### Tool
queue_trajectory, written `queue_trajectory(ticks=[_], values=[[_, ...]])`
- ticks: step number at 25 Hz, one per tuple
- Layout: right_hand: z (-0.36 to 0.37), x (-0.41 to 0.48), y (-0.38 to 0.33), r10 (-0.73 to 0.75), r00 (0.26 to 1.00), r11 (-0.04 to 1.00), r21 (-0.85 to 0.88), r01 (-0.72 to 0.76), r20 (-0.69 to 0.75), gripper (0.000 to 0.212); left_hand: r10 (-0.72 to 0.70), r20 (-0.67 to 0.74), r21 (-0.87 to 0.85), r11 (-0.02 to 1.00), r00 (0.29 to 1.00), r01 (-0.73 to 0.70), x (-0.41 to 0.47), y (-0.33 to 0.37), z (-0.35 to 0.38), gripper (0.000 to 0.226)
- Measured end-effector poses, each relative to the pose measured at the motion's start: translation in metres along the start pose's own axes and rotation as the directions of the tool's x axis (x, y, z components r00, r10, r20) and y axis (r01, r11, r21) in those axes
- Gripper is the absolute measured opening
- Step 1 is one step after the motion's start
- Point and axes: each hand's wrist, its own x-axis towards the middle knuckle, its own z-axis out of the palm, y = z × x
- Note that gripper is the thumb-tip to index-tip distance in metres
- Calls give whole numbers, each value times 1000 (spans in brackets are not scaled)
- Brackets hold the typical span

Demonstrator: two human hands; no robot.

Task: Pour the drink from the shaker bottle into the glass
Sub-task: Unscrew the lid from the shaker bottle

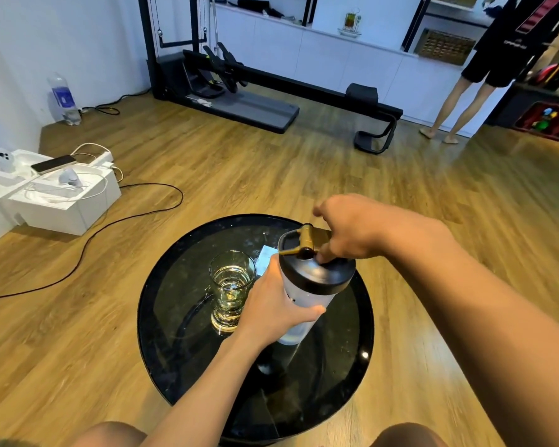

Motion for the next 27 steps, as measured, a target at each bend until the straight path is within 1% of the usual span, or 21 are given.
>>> queue_trajectory(ticks=[2, 4, 6, 7, 8, 9, 11, 12, 13, 14, 16, 17, 18, 19, 20, 21, 22, 23, 25, 26, 27], values=[[-1, 1, 3, -21, 1000, 997, -68, 20, -15, 37, -2, -3, 4, 1000, 1000, 2, 0, -1, 0, 94], [-5, -1, 6, -43, 994, 999, 10, 44, -99, 31, 2, -4, -2, 1000, 1000, -2, -1, -2, 0, 87], [-5, -1, 8, 34, 977, 997, 81, -17, -211, 24, 1, 0, -8, 1000, 1000, -1, 1, -1, -1, 83], [-2, -2, 6, 100, 974, 993, 82, -85, -205, 39, -2, 0, -9, 1000, 1000, 2, 2, -1, -1, 83], [2, -4, 3, 148, 977, 988, 71, -138, -151, 54, -7, 1, -8, 1000, 1000, 7, 2, -1, -1, 82], [6, -5, 1, 144, 985, 989, 55, -139, -94, 57, -8, 1, -5, 1000, 1000, 8, 2, -1, -1, 81], [9, -4, -1, 32, 997, 998, 64, -27, -70, 34, -5, -6, -1, 1000, 1000, 5, 1, 0, -1, 80], [5, -6, -1, -31, 999, 997, 63, 34, -43, 36, -2, -12, -2, 1000, 1000, 2, 1, -1, -1, 80], [1, -10, -1, -77, 997, 993, 90, 79, -17, 50, 0, -12, -2, 1000, 1000, 0, 1, -2, 0, 80], [-2, -12, -2, -89, 996, 987, 134, 92, -28, 56, -1, -7, -1, 1000, 1000, 1, 1, -2, 0, 79], [-1, -8, 0, -7, 994, 987, 161, 25, -107, 50, -3, -3, -2, 1000, 1000, 3, 2, -2, -1, 80], [2, -5, 0, 54, 992, 991, 125, -39, -118, 55, -4, -2, -4, 1000, 1000, 4, 2, -3, -1, 82], [5, -5, 0, 99, 992, 993, 66, -93, -84, 59, -6, 1, -7, 1000, 1000, 6, 2, -3, -1, 82], [6, -4, 1, 112, 992, 993, 50, -109, -56, 54, -6, 3, -11, 1000, 1000, 6, 2, -2, -1, 83], [5, -2, 2, 91, 995, 994, 57, -89, -36, 43, -4, -2, -15, 1000, 1000, 4, 1, -2, -1, 84], [1, -2, 2, 49, 999, 997, 67, -48, -8, 38, -3, -8, -15, 1000, 1000, 3, 1, -3, -2, 84], [-4, -6, 1, 23, 999, 994, 103, -26, 24, 47, -2, -8, -14, 1000, 1000, 2, 1, -3, -2, 85], [-5, -7, 1, 9, 1000, 990, 144, -10, 5, 53, -1, -4, -15, 1000, 1000, 1, 1, -3, -2, 86], [-1, -2, 3, 79, 991, 979, 196, -57, -107, 38, -2, -6, -15, 1000, 1000, 2, 1, -2, -3, 86], [2, 1, 1, 137, 981, 978, 178, -111, -140, 38, -3, -7, -11, 1000, 1000, 2, 2, -2, -3, 85], [6, 1, -2, 160, 979, 983, 107, -148, -123, 45, -4, -3, -9, 1000, 1000, 4, 1, -2, -3, 84]])
